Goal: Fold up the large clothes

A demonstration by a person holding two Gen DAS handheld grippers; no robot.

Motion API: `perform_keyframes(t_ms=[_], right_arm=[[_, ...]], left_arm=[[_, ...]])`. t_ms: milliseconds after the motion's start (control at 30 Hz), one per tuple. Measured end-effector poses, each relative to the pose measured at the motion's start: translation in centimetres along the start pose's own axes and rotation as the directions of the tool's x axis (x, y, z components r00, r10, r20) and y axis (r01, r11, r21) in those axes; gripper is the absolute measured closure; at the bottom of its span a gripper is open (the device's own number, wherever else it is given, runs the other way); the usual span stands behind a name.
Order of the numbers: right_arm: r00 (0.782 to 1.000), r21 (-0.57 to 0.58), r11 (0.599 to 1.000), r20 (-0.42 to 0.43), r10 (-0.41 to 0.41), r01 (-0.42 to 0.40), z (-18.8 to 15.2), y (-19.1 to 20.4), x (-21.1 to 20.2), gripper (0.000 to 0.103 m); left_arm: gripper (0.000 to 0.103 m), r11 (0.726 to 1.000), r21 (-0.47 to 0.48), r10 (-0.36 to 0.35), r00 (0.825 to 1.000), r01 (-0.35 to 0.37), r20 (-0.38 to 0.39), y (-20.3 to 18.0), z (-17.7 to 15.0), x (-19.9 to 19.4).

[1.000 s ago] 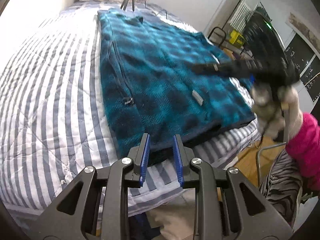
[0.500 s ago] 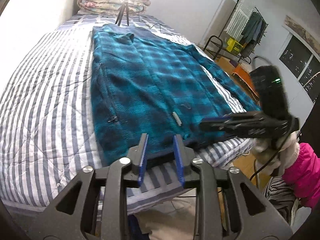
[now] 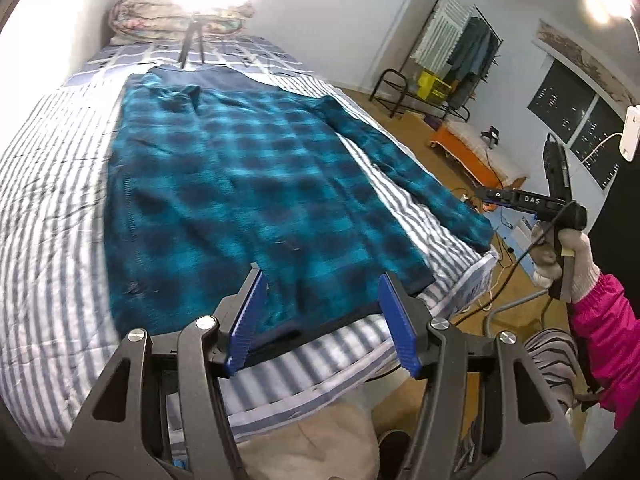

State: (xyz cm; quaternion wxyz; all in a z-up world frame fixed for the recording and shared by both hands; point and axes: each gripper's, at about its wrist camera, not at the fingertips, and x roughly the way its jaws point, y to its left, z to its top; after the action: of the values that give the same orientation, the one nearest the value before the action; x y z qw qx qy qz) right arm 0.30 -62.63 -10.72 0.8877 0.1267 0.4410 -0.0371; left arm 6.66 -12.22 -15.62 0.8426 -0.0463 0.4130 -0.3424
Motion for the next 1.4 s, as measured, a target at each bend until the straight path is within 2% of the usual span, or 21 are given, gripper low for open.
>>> perform_keyframes(t_ms=[100,200,233,433,533,600,633,667,767,867,1100,1233,1400], right_arm=[[0.996,0.08,0.992,0.003,-0.093,0.093,0.0,-4.8,-0.5,0.048],[0.992,0.204,0.971,-0.007,-0.127,0.125,-0.7,-9.9,-0.8,0.047],[0.991,0.237,0.963,-0.01,-0.131,0.129,-1.0,-11.1,-0.8,0.043],[0.995,0.414,0.904,-0.034,-0.098,0.103,-2.8,-17.3,0.4,0.041],[0.998,0.462,0.884,-0.038,-0.058,0.069,-3.6,-18.4,1.3,0.041],[0.999,0.477,0.877,-0.033,-0.036,0.048,-3.9,-18.5,1.9,0.044],[0.999,0.478,0.877,-0.033,-0.02,0.034,-3.9,-18.5,2.2,0.055],[0.999,0.475,0.879,-0.034,-0.007,0.022,-3.9,-18.2,2.3,0.074],[0.999,0.413,0.91,-0.021,-0.029,0.035,-3.8,-16.0,1.2,0.093],[1.0,0.347,0.938,0.007,-0.026,0.022,-3.0,-13.7,-0.5,0.096],[0.989,0.275,0.952,0.108,0.104,-0.131,-0.8,-6.8,-4.4,0.096],[0.974,0.19,0.957,0.111,0.199,-0.217,0.1,-0.8,-4.9,0.097],[0.934,0.075,0.931,0.051,0.354,-0.358,-0.1,7.9,-3.6,0.097]], left_arm=[[0.043,1.0,0.004,-0.009,1.0,0.009,-0.017,-1.0,0.4,1.2],[0.043,1.0,0.007,-0.019,0.999,0.02,-0.035,-1.9,0.7,2.2],[0.043,1.0,0.011,-0.021,0.999,0.021,-0.041,-2.3,0.7,2.6],[0.043,0.999,0.027,-0.043,0.996,0.045,-0.083,-3.8,0.8,4.3],[0.043,0.997,0.038,-0.056,0.994,0.06,-0.094,-4.6,0.9,4.6],[0.043,0.997,0.047,-0.059,0.994,0.064,-0.097,-4.9,0.9,4.7],[0.043,0.997,0.05,-0.06,0.993,0.065,-0.099,-5.0,0.9,4.7],[0.043,0.996,0.053,-0.06,0.993,0.066,-0.101,-5.2,1.0,4.8],[0.043,0.996,0.063,-0.062,0.993,0.069,-0.105,-5.4,1.1,4.9],[0.043,0.995,0.069,-0.069,0.992,0.077,-0.105,-5.5,1.1,4.9],[0.043,0.994,0.025,-0.108,0.989,0.111,-0.097,-4.5,1.4,4.8],[0.043,0.994,0.001,-0.112,0.991,0.113,-0.072,-3.4,2.0,4.0],[0.043,0.994,-0.04,-0.107,0.994,0.106,-0.038,-1.3,2.7,2.9]])
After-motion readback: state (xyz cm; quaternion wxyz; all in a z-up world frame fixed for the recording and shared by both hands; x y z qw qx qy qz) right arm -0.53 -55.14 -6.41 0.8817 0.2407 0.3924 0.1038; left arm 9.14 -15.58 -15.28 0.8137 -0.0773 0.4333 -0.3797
